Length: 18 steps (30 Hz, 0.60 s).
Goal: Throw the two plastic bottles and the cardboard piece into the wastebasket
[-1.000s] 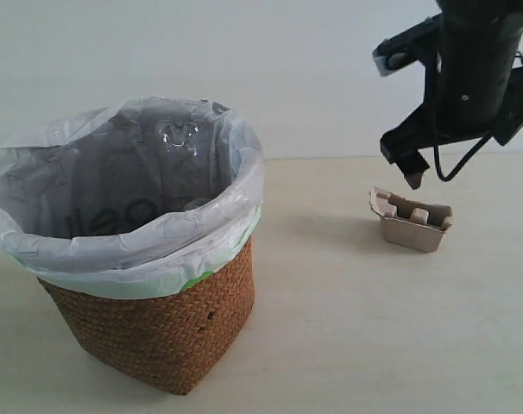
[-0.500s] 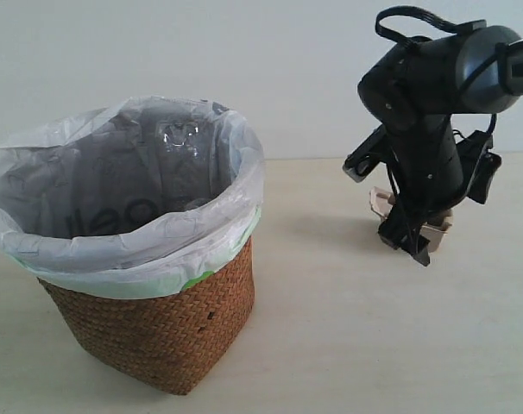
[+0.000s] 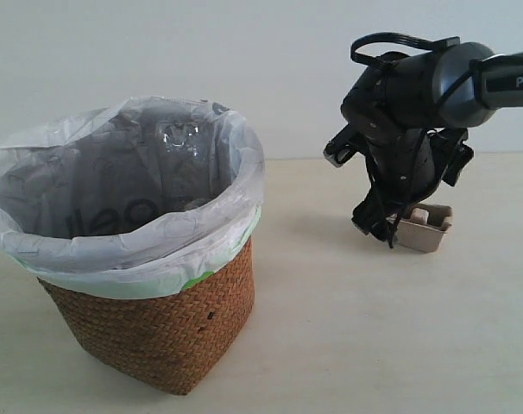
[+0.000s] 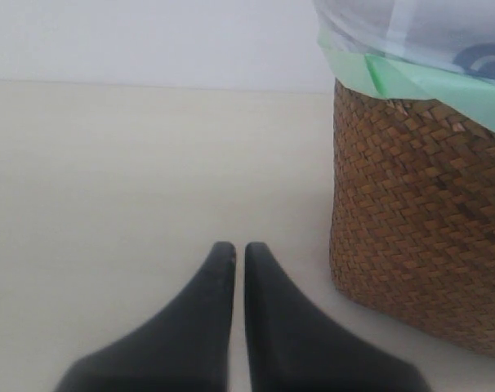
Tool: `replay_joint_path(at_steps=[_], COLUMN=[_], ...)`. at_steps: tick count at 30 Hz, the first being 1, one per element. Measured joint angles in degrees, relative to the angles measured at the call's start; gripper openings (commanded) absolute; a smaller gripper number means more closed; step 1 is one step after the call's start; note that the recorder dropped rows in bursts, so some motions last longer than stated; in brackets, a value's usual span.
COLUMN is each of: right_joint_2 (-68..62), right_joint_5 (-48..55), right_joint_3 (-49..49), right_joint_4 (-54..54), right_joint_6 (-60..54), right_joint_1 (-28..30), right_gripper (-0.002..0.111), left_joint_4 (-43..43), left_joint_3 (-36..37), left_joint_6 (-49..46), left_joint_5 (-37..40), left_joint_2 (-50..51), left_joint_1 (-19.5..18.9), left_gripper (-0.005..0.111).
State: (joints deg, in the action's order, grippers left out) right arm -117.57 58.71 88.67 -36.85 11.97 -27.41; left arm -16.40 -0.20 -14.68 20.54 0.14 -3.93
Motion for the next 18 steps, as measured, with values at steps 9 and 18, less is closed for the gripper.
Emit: replay_joint_path(at_steps=[9, 18], right_joint_2=[0.00, 0.00], right_joint_5=[-4.20, -6.21], right_joint_3=[0.00, 0.00], right_joint_4=[-0.44, -2.06], right_joint_6=[1.65, 6.68], right_joint_1=[0.00, 3.31], right_gripper=[0.095, 0.067], left_joint_4=[0.00, 0.00], left_joint_3=[0.00, 0.00], left_joint_6=[0.00, 0.00], left_joint_5=[0.00, 0.00], left_joint_2=[0.00, 0.00], left_joint_1=[0.00, 0.00], left_gripper=[0.004, 0.004])
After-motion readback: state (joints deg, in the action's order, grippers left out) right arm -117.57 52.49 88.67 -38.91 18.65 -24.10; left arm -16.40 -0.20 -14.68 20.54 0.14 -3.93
